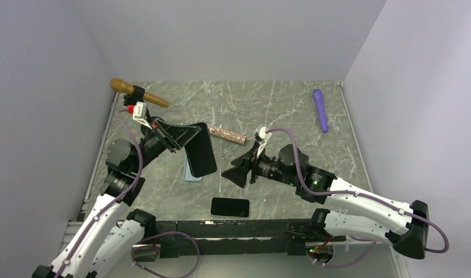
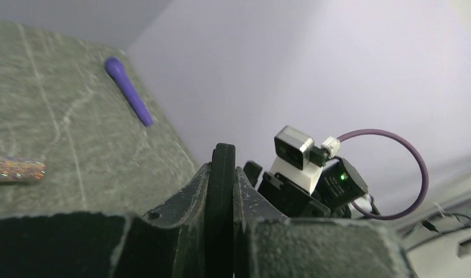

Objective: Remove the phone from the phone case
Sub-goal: Remove the phone case from the phone.

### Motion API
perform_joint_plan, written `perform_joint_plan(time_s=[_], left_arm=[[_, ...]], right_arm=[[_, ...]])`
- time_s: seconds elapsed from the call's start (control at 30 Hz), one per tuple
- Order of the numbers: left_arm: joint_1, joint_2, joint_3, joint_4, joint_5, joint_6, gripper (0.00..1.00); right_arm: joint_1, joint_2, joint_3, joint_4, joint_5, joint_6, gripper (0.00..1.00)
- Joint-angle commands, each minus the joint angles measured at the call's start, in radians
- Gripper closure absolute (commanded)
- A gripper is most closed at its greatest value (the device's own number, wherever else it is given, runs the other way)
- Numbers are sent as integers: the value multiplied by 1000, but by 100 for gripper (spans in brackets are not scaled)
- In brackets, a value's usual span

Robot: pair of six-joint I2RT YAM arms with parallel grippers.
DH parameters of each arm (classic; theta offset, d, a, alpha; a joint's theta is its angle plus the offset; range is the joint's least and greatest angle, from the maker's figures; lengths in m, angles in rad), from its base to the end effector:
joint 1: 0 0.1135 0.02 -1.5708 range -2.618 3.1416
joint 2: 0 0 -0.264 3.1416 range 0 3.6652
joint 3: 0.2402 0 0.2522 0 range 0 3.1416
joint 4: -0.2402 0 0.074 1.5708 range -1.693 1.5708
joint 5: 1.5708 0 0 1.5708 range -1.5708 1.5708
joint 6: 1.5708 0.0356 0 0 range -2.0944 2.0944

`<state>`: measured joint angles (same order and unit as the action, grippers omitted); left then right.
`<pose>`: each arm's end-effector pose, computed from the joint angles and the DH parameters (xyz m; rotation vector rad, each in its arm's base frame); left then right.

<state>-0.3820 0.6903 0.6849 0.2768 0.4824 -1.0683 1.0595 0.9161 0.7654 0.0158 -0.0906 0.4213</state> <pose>0.1455 -0.0762 0.3686 -0.0451 1.5039 -1.5131 0.1043 0.1925 0.3307 -0.6500 1.7339 1.1521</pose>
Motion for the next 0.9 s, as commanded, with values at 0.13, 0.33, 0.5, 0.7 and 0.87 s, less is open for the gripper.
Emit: perform_joint_plan(time_s=[0.13, 0.33, 0.5, 0.7, 0.87], left_arm=[[0, -101, -18, -65, -177, 46, 100], [0, -126, -73, -3, -159, -31, 100], [0, -149, -67, -28, -141, -26, 100], [1, -160, -80, -19, -125, -39, 100], [0, -144, -98, 25, -107, -64, 100]], right_arm=[[-12, -43, -55, 307, -323, 466, 43], [-22, 27, -68, 407, -319, 485, 47], [-36, 31, -86, 393, -260, 479, 47], [-52, 38, -107, 398, -241, 478, 47], [-55, 98, -117, 506, -314, 527, 62]])
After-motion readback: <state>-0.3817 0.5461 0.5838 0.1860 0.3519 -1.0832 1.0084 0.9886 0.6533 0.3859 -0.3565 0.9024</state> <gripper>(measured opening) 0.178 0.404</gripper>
